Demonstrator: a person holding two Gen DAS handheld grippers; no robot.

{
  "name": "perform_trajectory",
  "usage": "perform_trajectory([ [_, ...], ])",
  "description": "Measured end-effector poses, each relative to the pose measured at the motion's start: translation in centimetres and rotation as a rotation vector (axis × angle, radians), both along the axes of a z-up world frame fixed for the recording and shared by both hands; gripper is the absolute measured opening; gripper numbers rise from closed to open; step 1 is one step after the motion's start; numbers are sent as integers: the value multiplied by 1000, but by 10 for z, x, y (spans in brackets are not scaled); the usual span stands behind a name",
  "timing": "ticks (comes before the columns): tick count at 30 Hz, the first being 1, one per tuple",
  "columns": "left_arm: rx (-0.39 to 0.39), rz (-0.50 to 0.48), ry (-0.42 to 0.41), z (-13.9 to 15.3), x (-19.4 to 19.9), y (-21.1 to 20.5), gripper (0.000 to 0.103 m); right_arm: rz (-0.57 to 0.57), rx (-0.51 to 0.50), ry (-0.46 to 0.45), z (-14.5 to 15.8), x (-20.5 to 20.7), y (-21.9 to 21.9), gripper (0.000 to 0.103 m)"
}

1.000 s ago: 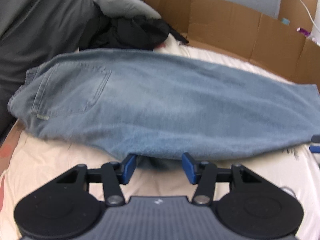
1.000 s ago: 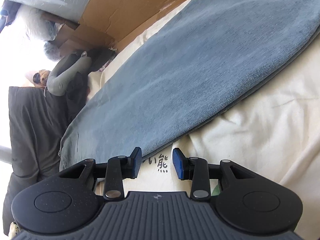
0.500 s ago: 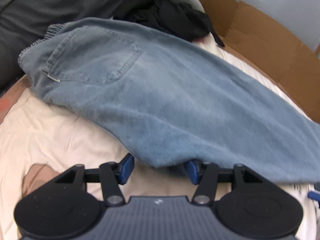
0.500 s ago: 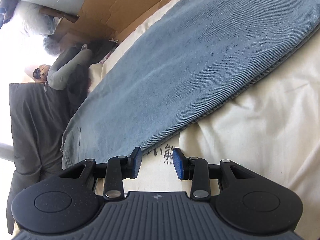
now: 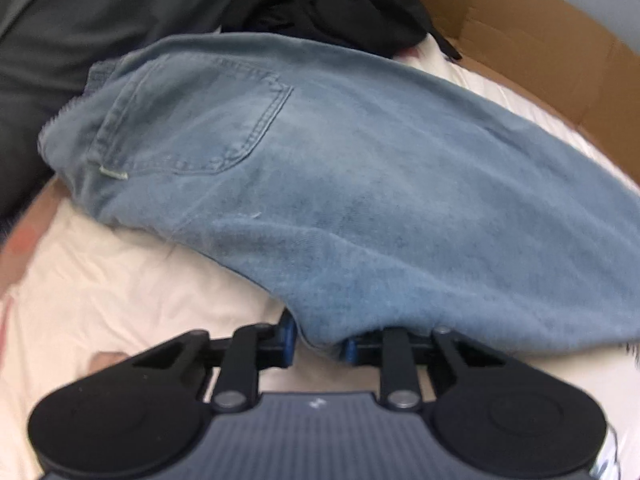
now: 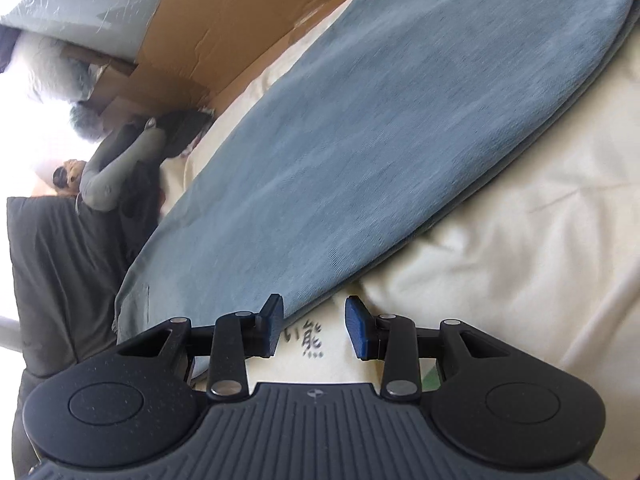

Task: Fold clothes
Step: 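Pinch the folded jeans edge with the left gripper and smooth it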

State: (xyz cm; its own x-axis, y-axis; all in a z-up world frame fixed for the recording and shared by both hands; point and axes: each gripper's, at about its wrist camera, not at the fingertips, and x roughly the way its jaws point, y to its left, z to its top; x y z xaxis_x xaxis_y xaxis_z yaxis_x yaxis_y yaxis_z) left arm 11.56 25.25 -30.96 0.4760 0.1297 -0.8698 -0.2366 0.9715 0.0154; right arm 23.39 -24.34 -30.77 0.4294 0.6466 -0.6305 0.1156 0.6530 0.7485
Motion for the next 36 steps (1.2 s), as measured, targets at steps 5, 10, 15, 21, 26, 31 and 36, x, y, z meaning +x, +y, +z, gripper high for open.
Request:
perform_trajectory([
  [5,68,-69,44,11,-3,-6,23,-51,-1,-9,0,2,-17,37],
  [10,83,-97,81,-2,-16,-8,21,-73,-9,0,-4,0,-28,37],
  [15,46,-102,107,6,-39,3,10,-84,-8,5,-6,-3,-36,37],
  [21,-11,-59,-43,39,-54,23,13,-87,-14,-2,-5,-5,-43,37],
  [26,-55,-67,-97,46,-34,19,14,-112,-14,-2,-5,-6,-53,37],
  [31,-74,-85,-87,36,-22,10,14,-126,-25,-4,-4,-5,-59,37],
  [36,-70,-118,-52,21,-10,3,14,-134,-32,-5,-3,-2,-62,37],
])
